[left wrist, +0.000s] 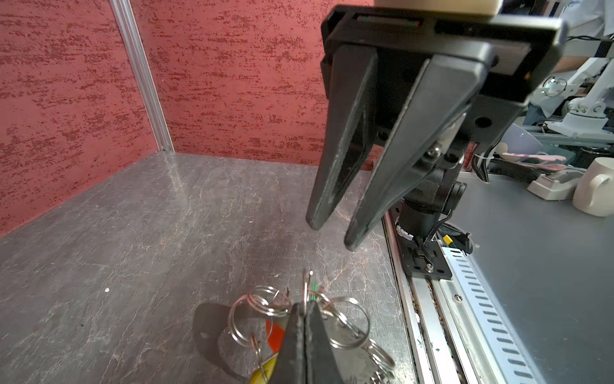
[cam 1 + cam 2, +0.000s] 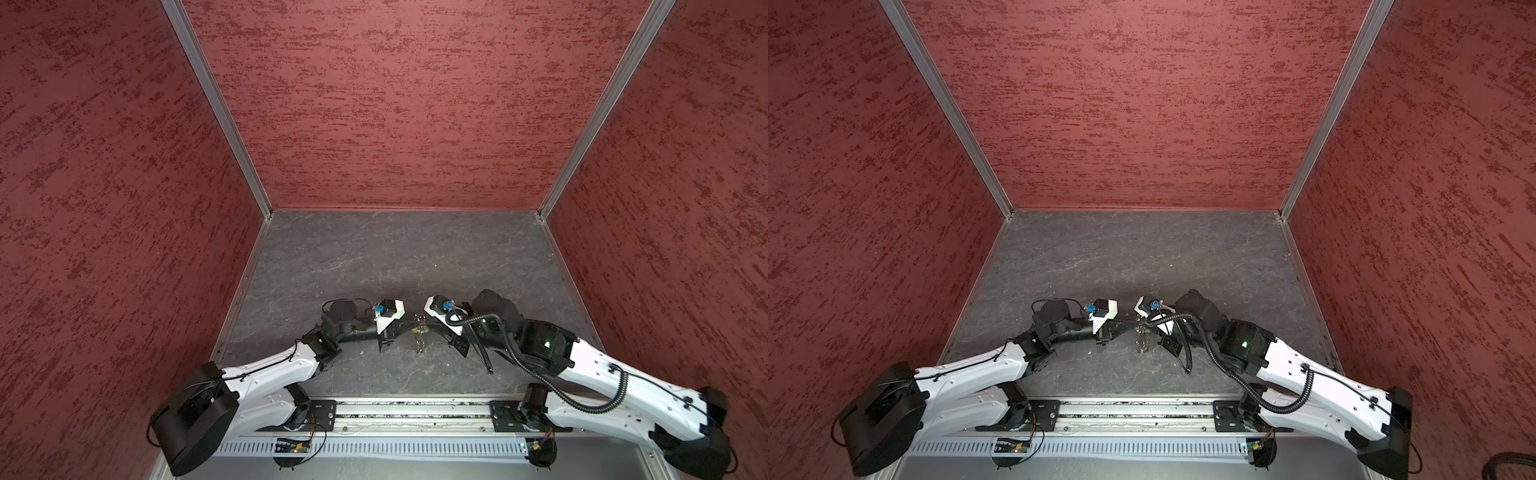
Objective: Put the keys on the keyring
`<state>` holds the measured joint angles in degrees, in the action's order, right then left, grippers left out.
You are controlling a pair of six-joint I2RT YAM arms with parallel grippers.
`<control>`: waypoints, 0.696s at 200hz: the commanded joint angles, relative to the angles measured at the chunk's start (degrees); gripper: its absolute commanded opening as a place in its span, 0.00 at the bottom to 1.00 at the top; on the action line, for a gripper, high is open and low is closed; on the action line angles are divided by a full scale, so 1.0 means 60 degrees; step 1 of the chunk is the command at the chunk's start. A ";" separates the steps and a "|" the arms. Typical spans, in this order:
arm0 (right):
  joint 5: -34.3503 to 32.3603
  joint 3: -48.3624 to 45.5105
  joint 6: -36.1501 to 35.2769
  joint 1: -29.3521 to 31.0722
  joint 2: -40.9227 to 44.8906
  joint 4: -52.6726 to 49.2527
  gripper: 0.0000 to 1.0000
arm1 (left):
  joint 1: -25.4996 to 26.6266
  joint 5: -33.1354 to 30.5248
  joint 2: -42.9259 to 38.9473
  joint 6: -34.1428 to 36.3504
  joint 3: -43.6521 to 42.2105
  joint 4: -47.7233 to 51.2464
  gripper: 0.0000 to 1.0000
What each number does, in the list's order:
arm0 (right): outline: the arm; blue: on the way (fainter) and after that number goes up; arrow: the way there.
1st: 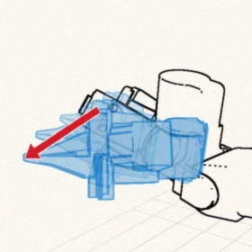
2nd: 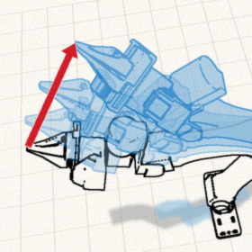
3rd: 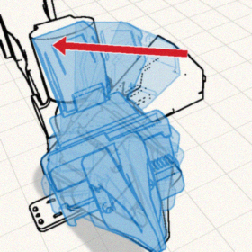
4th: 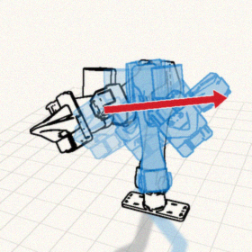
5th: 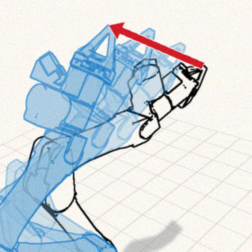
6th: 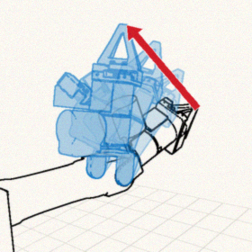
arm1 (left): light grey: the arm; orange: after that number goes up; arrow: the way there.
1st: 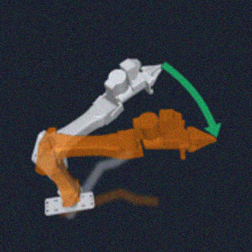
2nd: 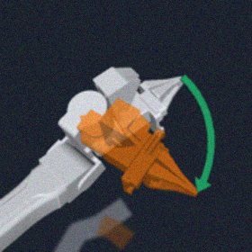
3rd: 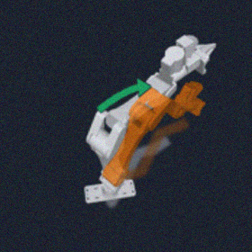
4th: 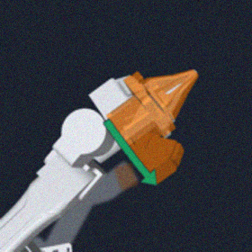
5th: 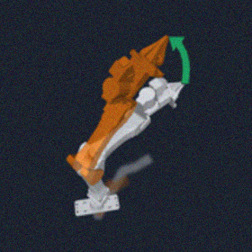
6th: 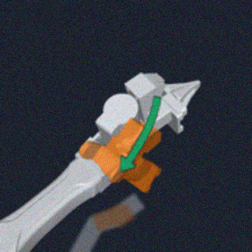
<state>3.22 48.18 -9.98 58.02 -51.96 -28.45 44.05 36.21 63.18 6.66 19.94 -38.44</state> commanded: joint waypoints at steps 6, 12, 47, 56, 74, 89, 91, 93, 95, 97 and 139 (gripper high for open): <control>-0.0040 -0.0278 0.0198 0.0018 0.0228 0.0921 0.18 | 0.0046 0.0091 0.0211 -0.0797 -0.0180 -0.1996 0.00; 0.0004 -0.0362 0.0224 0.0013 0.0307 0.1024 0.18 | 0.0062 0.0140 0.0285 -0.0932 -0.0230 -0.2288 0.00; 0.0036 -0.0755 0.0305 0.0014 0.0813 0.1361 0.19 | 0.0084 0.0727 0.0699 -0.1244 -0.0580 -0.3985 0.00; 0.0120 -0.0823 0.0320 0.0014 0.0919 0.1427 0.20 | 0.0099 0.0897 0.0796 -0.1290 -0.0614 -0.4274 0.00; 0.0425 -0.0912 0.0316 0.0013 0.1042 0.1543 0.20 | 0.0119 0.1159 0.0920 -0.1322 -0.0630 -0.4617 0.00; 0.0698 -0.0954 0.0322 0.0014 0.1045 0.1564 0.21 | 0.0157 0.1347 0.0984 -0.1334 -0.0607 -0.4803 0.00; 0.0746 -0.0962 0.0332 0.0013 0.1044 0.1574 0.21 | 0.0154 0.1355 0.0984 -0.1327 -0.0590 -0.4819 0.00; 0.0794 -0.0968 0.0327 0.0016 0.1044 0.1569 0.21 | 0.0168 0.1369 0.0984 -0.1332 -0.0594 -0.4827 0.00; 0.0836 -0.0970 0.0322 0.0014 0.1044 0.1568 0.21 | 0.0160 0.1386 0.0984 -0.1319 -0.0591 -0.4832 0.00; 0.0886 -0.0970 0.0317 0.0009 0.1033 0.1567 0.21 | 0.0159 0.1402 0.0984 -0.1323 -0.0586 -0.4834 0.00; 0.1321 -0.0974 0.0315 0.0001 0.0956 0.1618 0.20 | 0.0192 0.1707 0.1028 -0.1286 -0.0439 -0.4808 0.00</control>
<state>7.86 42.87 -8.75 57.98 -46.02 -20.75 44.69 43.92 69.38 -0.67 16.14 -62.67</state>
